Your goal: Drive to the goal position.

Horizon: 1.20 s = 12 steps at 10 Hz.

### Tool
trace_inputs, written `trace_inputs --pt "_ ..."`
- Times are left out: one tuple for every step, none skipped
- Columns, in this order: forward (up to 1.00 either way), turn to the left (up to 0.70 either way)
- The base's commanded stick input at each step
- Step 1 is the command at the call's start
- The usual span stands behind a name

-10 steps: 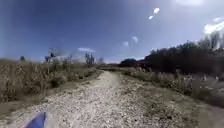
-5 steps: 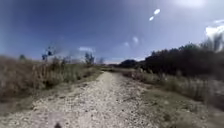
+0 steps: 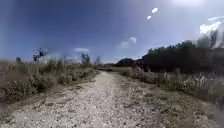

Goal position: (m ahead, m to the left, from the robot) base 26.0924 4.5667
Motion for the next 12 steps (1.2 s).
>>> trace_inputs --pt "0.7 0.0" --pt "0.7 0.0" --pt "0.7 0.0" --pt "0.7 0.0" --pt "0.7 0.0" --pt "0.7 0.0" --pt "0.7 0.0" --pt "0.7 0.0" --pt "0.7 0.01" --pt "0.7 0.05" --pt "0.7 0.09" --pt "0.7 0.07"
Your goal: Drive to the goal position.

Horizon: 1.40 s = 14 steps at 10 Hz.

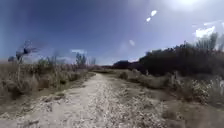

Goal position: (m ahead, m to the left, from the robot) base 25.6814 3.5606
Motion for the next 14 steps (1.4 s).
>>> trace_inputs --pt "0.7 0.05" --pt "0.7 0.03" --pt "0.7 0.01" --pt "0.7 0.0" --pt "0.7 0.0" --pt "0.7 0.0" --pt "0.7 0.0" --pt "0.7 0.0" --pt "0.7 0.0" --pt "0.7 0.0" --pt "0.7 0.0" --pt "0.7 0.0" --pt "0.7 0.0" --pt "0.7 0.0"
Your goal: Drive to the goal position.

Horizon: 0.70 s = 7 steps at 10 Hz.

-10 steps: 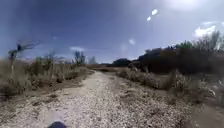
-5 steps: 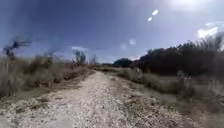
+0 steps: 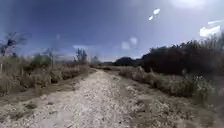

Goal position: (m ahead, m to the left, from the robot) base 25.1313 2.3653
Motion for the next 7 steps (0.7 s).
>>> trace_inputs --pt "0.7 0.0" --pt "0.7 0.0" --pt "0.7 0.0" --pt "0.7 0.0" --pt "0.7 0.0" --pt "0.7 0.0" --pt "0.7 0.0"
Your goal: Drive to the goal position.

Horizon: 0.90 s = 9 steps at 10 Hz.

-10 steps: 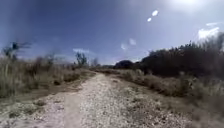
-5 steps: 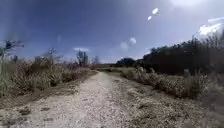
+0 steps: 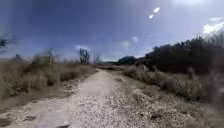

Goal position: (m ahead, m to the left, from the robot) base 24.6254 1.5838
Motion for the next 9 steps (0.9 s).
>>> trace_inputs --pt "0.7 0.0" --pt "0.7 0.0" --pt "0.7 0.0" --pt "0.7 0.26" --pt "0.7 0.0" --pt "0.7 0.0" --pt "0.7 0.0" --pt "0.7 0.0" --pt "0.7 0.0"
